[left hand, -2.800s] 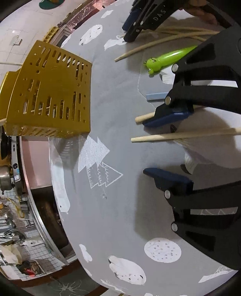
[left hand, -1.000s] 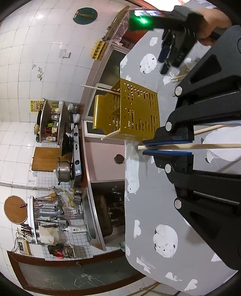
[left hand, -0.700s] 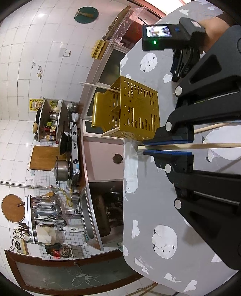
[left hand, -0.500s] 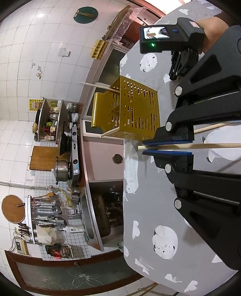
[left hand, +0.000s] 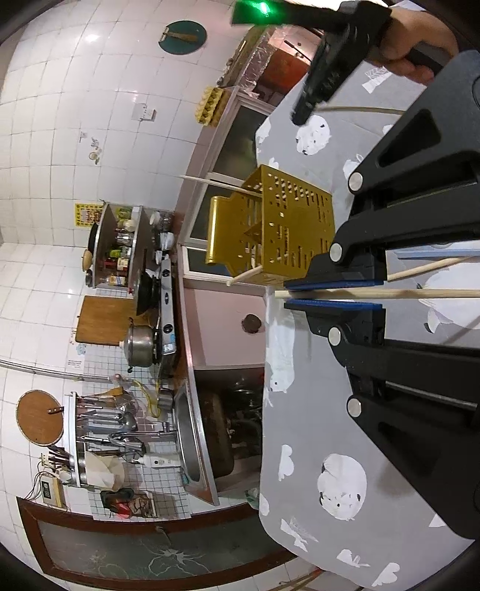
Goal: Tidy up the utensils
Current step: 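Carry both held chopsticks up and lower them into the yellow holder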
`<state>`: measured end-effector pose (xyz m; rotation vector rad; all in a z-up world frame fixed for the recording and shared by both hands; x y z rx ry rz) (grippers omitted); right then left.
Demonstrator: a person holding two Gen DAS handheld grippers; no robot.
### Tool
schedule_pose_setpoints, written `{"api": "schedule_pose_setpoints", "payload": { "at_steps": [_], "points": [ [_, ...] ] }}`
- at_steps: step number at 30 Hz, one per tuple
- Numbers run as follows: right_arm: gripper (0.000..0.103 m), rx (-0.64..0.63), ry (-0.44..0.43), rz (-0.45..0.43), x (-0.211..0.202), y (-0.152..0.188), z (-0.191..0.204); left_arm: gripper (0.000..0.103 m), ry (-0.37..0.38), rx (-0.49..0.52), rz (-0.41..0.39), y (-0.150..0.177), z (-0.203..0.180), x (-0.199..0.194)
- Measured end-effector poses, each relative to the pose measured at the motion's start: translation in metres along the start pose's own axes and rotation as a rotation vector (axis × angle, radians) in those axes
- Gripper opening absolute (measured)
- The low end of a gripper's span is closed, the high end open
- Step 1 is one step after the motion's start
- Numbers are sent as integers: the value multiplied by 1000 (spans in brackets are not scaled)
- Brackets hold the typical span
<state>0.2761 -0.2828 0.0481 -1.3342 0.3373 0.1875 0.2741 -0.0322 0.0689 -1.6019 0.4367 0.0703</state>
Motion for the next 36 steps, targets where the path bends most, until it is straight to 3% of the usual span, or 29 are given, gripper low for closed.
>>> {"api": "schedule_pose_setpoints", "payload": {
  "at_steps": [4,12,25,36],
  "points": [
    [5,-27,-1,-114,-19,-17,6,4,0,-2,-30,-5,0,-2],
    [5,-56,7,-249,-38,-38,12,4,-7,3,-90,-18,-1,-7],
    [5,-64,-6,-295,-33,-72,16,4,6,-14,-170,-52,-7,-5],
    [5,-78,-24,-365,-39,-129,32,4,44,-24,-279,-115,-22,-10]
  ]
}}
Point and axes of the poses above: each gripper's, at about its wrist camera, not at the fingertips, and x roughly the way its jaws point, z to its left, y to its underside, the point moved 3 cm from there along x, roughly the way its jaws point, and after that the axes turned 7 degrees about -z, right-handed, at the moved point
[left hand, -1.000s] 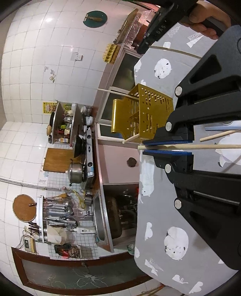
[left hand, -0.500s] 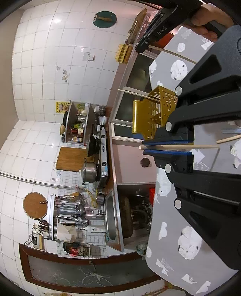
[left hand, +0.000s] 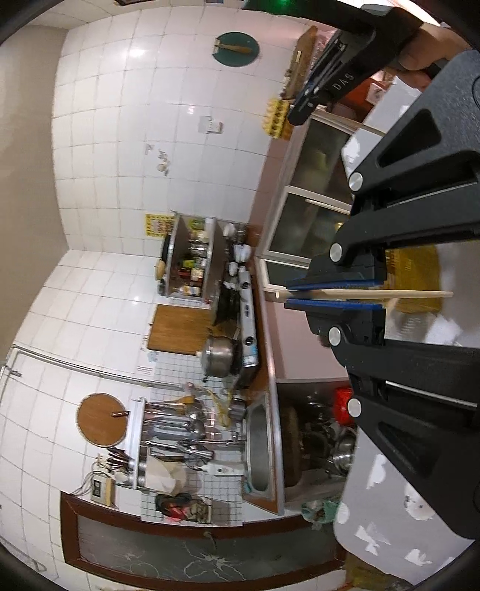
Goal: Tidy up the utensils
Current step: 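Carry both held chopsticks up and lower them into the yellow holder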
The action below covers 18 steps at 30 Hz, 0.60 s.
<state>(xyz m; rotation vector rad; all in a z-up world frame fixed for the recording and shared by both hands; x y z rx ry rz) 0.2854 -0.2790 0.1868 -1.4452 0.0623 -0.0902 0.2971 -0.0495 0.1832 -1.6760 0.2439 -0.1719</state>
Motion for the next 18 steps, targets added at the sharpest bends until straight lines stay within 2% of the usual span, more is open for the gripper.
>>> {"api": "schedule_pose_setpoints", "payload": {
  "at_steps": [6,10,15,18],
  "points": [
    [5,22,3,-63,20,-33,3,4,9,-3,-64,-32,-15,22],
    [5,8,9,-114,40,-44,12,4,1,5,-90,-41,-20,42],
    [5,-3,19,-179,63,-44,18,4,-8,33,-81,-29,-25,79],
    [5,-1,22,-168,87,-31,16,4,-17,44,-49,-7,-23,103]
  ]
}}
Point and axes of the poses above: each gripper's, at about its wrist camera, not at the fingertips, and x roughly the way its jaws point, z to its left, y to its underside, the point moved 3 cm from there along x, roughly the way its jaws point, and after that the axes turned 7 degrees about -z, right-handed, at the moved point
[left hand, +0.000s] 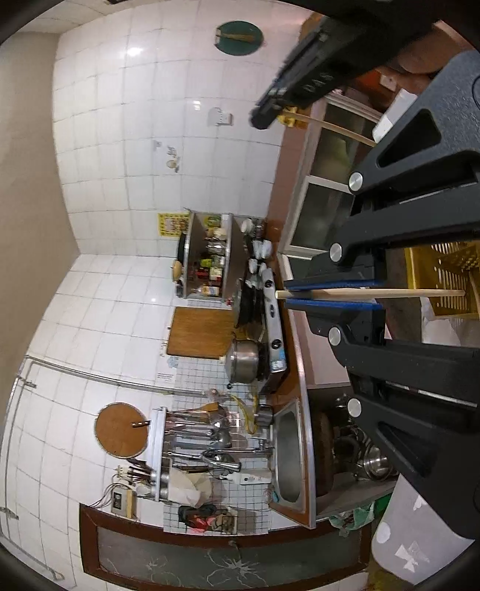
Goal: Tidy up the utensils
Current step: 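Carry both held chopsticks up and lower them into the yellow holder, then open the left tool into the holder while the right tool releases too, then move both open tools back down toward the remaining utensils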
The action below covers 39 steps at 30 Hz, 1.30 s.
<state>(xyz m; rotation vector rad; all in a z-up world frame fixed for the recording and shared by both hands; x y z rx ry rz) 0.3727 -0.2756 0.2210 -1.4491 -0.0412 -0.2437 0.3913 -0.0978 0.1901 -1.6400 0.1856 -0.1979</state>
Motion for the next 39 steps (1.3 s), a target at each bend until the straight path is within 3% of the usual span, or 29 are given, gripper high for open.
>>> {"api": "schedule_pose_setpoints", "payload": {
  "at_steps": [8,12,13,14,16,19,24,29,34,39],
  "points": [
    [5,-33,-31,128,27,77,-4,4,-52,-12,135,71,17,39],
    [6,-43,-31,208,24,89,-12,5,-74,-50,175,77,30,30],
    [10,-49,-24,230,22,87,-13,11,-82,-58,163,70,33,22],
    [33,-51,-16,243,20,86,-15,20,-85,-58,156,64,35,16],
    [69,-35,6,241,6,75,-22,75,-89,-57,135,46,37,-5],
    [69,-43,33,250,-16,62,-29,97,-104,-36,72,25,36,-39],
    [70,-59,63,324,-53,62,-38,98,-99,-18,89,13,43,-91],
    [77,-58,94,420,-86,87,-51,98,-123,-23,141,25,54,-125],
    [80,-63,132,519,-108,126,-60,98,-145,-42,261,64,70,-132],
    [80,-48,184,679,-122,182,-65,98,-209,-23,395,120,76,-121]
  ]
}}
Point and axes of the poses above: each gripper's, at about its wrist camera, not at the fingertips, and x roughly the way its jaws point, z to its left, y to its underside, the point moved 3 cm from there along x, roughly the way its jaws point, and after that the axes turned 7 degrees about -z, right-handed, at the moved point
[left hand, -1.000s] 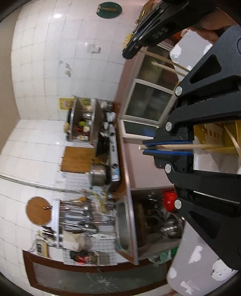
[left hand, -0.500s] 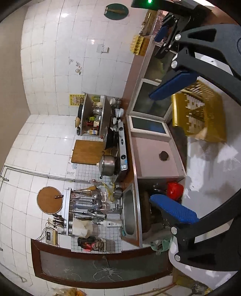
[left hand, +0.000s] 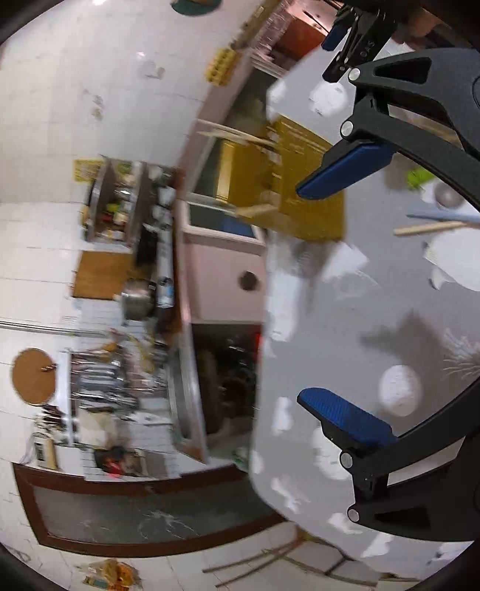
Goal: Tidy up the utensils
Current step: 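Move both open tools back down toward the remaining utensils, then grasp a wooden chopstick with the left tool while the right tool grasps another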
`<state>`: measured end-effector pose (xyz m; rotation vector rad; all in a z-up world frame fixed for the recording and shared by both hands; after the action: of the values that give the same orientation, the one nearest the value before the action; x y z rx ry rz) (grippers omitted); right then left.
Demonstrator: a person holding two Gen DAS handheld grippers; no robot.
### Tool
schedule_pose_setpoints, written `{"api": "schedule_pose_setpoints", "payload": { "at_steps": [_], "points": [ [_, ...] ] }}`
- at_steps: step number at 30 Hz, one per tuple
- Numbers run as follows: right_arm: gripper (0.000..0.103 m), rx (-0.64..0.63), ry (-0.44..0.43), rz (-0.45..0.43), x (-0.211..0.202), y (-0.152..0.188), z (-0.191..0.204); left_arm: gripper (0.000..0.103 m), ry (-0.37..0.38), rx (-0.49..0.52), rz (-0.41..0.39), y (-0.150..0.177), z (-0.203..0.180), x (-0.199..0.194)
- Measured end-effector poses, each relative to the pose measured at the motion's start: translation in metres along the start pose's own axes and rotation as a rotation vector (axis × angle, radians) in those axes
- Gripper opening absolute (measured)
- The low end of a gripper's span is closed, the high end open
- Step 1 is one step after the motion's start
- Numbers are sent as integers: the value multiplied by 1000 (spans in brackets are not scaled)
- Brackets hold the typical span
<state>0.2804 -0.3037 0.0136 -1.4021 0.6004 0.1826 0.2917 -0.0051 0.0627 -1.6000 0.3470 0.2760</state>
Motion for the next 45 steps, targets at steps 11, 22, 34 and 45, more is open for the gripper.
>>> {"api": "schedule_pose_setpoints", "payload": {
  "at_steps": [11,22,34,45],
  "points": [
    [61,61,57,271,29,73,10,98,10,95,269,88,-16,55],
    [12,31,24,335,30,80,41,98,59,70,382,109,-29,73],
    [12,-51,-38,318,53,59,29,68,100,72,469,120,-44,85],
    [11,21,-19,319,67,58,28,24,127,86,508,117,-63,91]
  ]
}}
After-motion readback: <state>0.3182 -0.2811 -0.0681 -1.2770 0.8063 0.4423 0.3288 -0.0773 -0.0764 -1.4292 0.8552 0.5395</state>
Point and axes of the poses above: each gripper's, at about its wrist camera, not at the fingertips, and x roughly the way its jaws point, z to its left, y to its underside, the point moved 3 cm from there along x, roughly the way its jaws point, and after that the axes turned 7 degrees about -z, right-handed, at the moved point
